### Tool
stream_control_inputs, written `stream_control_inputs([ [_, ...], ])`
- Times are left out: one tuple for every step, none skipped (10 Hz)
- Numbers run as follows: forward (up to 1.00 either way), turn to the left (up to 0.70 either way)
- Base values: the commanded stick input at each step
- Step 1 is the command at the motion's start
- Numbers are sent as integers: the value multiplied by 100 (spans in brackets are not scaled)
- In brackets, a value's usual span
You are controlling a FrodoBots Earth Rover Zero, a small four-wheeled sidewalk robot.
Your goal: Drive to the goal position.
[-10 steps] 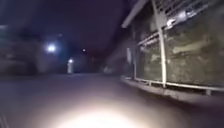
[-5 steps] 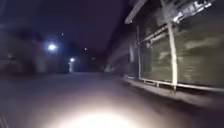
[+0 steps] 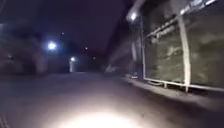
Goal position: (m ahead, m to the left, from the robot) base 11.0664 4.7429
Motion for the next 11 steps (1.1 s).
stream_control_inputs([
  [70,0],
  [70,0],
  [70,0],
  [70,0],
  [70,0],
  [70,0],
  [70,0],
  [70,0],
  [70,0],
  [70,0],
  [70,0],
])
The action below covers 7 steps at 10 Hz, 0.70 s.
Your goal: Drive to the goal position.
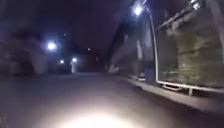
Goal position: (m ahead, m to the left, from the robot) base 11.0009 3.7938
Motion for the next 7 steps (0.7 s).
stream_control_inputs([
  [70,0],
  [70,0],
  [70,0],
  [70,0],
  [70,0],
  [70,0],
  [70,0],
])
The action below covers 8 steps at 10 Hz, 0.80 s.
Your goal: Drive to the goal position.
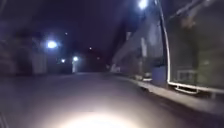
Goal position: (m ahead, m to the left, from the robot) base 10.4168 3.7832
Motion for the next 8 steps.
stream_control_inputs([
  [70,0],
  [70,0],
  [70,0],
  [70,0],
  [70,0],
  [70,0],
  [70,0],
  [70,0],
])
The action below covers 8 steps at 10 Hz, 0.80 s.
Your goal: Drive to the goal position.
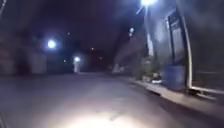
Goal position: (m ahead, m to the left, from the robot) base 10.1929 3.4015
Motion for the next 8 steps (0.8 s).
stream_control_inputs([
  [70,0],
  [70,0],
  [70,0],
  [70,0],
  [70,0],
  [70,0],
  [70,0],
  [70,0],
])
